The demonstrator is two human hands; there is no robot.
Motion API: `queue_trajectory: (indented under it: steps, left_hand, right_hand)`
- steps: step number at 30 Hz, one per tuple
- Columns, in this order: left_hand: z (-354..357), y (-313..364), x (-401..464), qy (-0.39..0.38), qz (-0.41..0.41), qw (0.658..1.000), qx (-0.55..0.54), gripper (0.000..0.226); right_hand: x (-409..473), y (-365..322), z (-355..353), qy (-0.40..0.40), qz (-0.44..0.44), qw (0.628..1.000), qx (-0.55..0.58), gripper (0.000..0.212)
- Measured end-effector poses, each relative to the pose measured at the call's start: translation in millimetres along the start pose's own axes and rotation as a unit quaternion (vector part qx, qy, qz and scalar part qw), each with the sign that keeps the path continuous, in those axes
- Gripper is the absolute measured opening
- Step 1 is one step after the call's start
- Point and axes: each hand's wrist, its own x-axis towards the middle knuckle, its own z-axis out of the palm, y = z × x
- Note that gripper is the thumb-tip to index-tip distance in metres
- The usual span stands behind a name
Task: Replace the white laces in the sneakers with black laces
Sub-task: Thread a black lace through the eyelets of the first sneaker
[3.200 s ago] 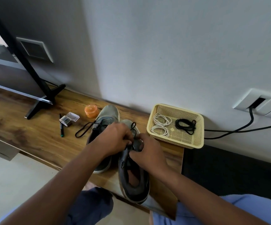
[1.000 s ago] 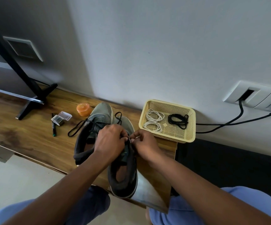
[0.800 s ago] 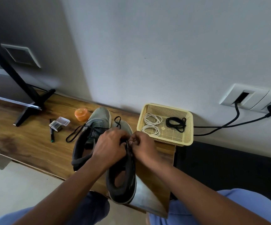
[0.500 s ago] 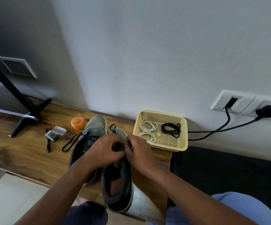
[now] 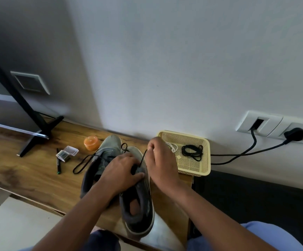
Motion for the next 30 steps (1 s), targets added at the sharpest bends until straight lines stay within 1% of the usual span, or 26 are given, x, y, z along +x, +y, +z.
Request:
queue_trajectory:
  steps: [3, 5, 6, 7, 8, 9, 10, 11, 12, 13, 14, 15, 17, 19, 21, 23, 25, 28, 29, 30]
  left_hand:
    - [2, 0, 2, 0.007, 0.004, 1.000, 0.022, 0.041]
    - [3, 0, 3, 0.004, 0.003, 1.000, 0.028, 0.044]
    - [3, -1, 3, 0.004, 0.002, 1.000, 0.027, 0.045]
    - [4, -2, 3, 0.005, 0.001, 1.000, 0.025, 0.046]
    - [4, -2, 3, 0.005, 0.002, 1.000, 0.023, 0.047]
    - [4, -2, 3, 0.003, 0.004, 1.000, 0.024, 0.048]
    - [4, -2, 3, 0.002, 0.006, 1.000, 0.024, 0.049]
    - [3, -2, 2, 0.002, 0.005, 1.000, 0.021, 0.051]
    - [2, -3, 3, 0.000, 0.003, 1.000, 0.015, 0.054]
    - [1, -3, 3, -0.001, 0.000, 1.000, 0.006, 0.057]
    - [0, -3, 3, -0.005, -0.002, 1.000, -0.004, 0.059]
    - [0, -4, 3, -0.010, -0.003, 1.000, -0.008, 0.060]
    - [0, -5, 3, -0.020, 0.002, 1.000, 0.001, 0.057]
    - [-1, -7, 4, -0.031, 0.004, 0.999, -0.006, 0.058]
    - [-4, -7, 5, -0.048, -0.005, 0.998, -0.030, 0.065]
    - [-7, -8, 6, -0.064, -0.003, 0.997, -0.032, 0.073]
    - [-8, -7, 6, -0.074, -0.002, 0.997, -0.021, 0.074]
    - [-10, -2, 5, -0.089, -0.001, 0.996, 0.026, 0.062]
    - [-11, -2, 6, -0.097, -0.001, 0.994, 0.046, 0.057]
    - [-11, -1, 7, -0.101, 0.000, 0.993, 0.058, 0.055]
  right_hand:
    - [18, -19, -18, 0.065, 0.001, 0.994, 0.093, 0.013]
    - [27, -30, -31, 0.107, 0.018, 0.978, 0.178, 0.008]
    - [31, -33, -36, 0.107, 0.040, 0.970, 0.214, 0.006]
    - [33, -33, -38, 0.088, 0.068, 0.965, 0.239, 0.006]
    - [35, -29, -37, 0.051, 0.093, 0.963, 0.247, 0.005]
    - [36, -23, -34, -0.001, 0.116, 0.966, 0.230, 0.006]
    - [36, -17, -31, -0.064, 0.135, 0.972, 0.181, 0.015]
    - [36, -11, -29, -0.137, 0.147, 0.974, 0.106, 0.024]
    - [33, -7, -28, -0.213, 0.148, 0.966, 0.019, 0.030]
    - [28, -4, -26, -0.277, 0.133, 0.948, -0.076, 0.031]
    - [22, -2, -23, -0.322, 0.107, 0.927, -0.159, 0.033]
    - [15, -2, -20, -0.352, 0.083, 0.907, -0.216, 0.037]
    - [5, 0, -13, -0.381, 0.069, 0.890, -0.242, 0.040]
    - [0, 3, -6, -0.380, 0.075, 0.890, -0.241, 0.036]
    - [-2, 8, -2, -0.374, 0.074, 0.894, -0.235, 0.031]
    - [-2, 13, 2, -0.371, 0.086, 0.904, -0.196, 0.026]
    - [-1, 16, 6, -0.356, 0.125, 0.920, -0.110, 0.025]
    - [7, 12, 5, -0.291, 0.176, 0.939, 0.043, 0.034]
    - [10, 7, 1, -0.271, 0.192, 0.938, 0.102, 0.036]
    - [14, 2, -6, -0.254, 0.219, 0.925, 0.181, 0.035]
